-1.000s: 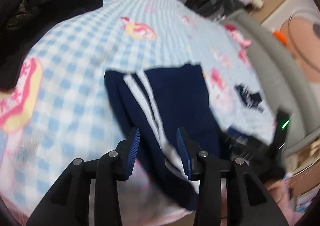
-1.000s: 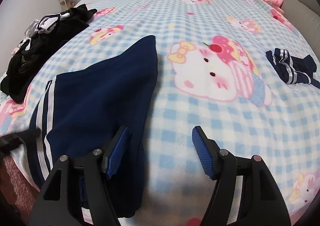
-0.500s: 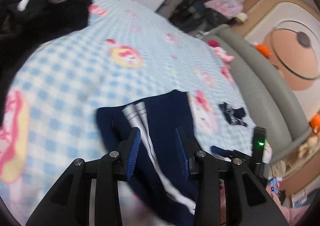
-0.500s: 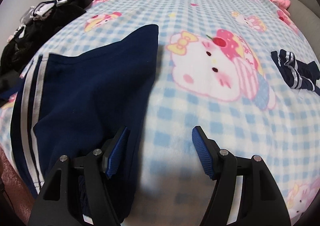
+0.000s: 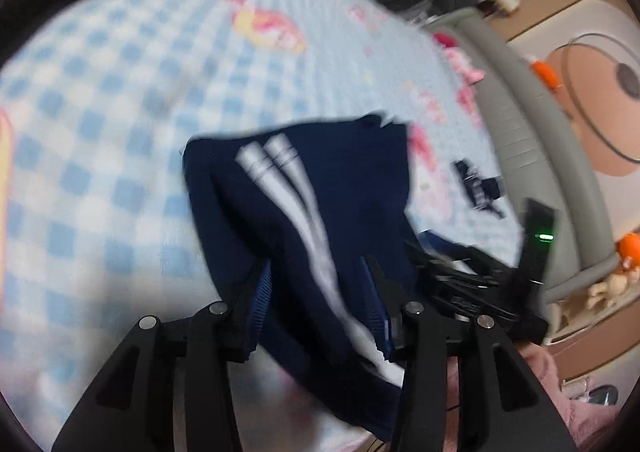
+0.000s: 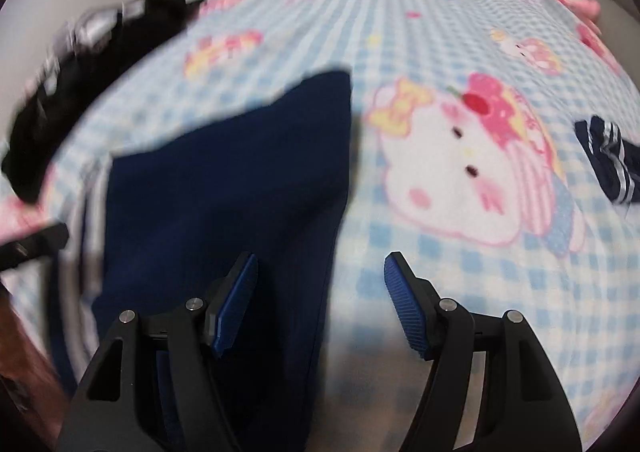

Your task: Fold clothes

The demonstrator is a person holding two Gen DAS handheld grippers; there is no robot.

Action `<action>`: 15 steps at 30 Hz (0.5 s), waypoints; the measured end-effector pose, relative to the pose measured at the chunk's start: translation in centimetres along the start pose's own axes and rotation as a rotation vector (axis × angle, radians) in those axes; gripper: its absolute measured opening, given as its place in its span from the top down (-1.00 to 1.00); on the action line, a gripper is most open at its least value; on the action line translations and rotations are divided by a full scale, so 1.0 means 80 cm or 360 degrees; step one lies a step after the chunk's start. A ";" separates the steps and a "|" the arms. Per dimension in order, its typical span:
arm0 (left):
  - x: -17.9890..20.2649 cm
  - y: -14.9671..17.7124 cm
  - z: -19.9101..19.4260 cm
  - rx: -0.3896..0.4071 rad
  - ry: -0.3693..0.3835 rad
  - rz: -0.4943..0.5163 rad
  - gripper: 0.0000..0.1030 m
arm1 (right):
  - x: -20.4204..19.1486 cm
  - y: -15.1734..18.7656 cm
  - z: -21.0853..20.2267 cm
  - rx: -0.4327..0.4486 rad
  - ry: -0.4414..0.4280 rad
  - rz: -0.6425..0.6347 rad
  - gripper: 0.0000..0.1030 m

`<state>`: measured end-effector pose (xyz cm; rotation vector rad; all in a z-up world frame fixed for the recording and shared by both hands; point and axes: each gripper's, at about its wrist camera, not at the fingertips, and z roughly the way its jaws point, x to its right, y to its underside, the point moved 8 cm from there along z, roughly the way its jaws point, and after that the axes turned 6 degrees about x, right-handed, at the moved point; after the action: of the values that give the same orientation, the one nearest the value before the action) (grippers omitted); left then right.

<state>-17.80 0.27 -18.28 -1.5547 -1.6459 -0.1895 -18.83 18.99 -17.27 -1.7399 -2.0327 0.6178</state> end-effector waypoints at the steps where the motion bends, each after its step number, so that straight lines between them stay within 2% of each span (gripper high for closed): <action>1: -0.003 0.001 0.006 -0.0019 -0.0018 -0.0016 0.11 | -0.001 0.002 0.001 0.0001 0.0007 -0.0010 -0.31; 6: -0.008 -0.022 -0.004 0.0144 -0.0013 -0.0106 0.11 | 0.001 -0.009 -0.014 0.0078 -0.0130 0.0076 -0.31; 9: -0.006 -0.019 0.003 0.0066 0.0155 -0.0159 0.16 | 0.000 -0.020 -0.025 0.0138 -0.0202 0.0117 -0.34; 10: -0.002 -0.018 0.003 0.0061 0.0202 -0.0164 0.20 | 0.002 -0.021 -0.022 0.0130 -0.0183 0.0121 -0.34; 12: 0.014 -0.019 -0.004 0.0090 0.0285 -0.0129 0.41 | 0.006 -0.021 -0.011 0.0096 -0.0116 0.0124 -0.34; 15: 0.030 -0.023 -0.022 0.0168 0.0326 -0.0055 0.53 | 0.006 -0.015 -0.004 0.0057 -0.0140 0.0183 -0.34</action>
<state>-18.32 0.58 -14.88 -1.3805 -1.4985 -0.2670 -19.67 19.32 -16.33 -1.8487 -1.9766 0.7750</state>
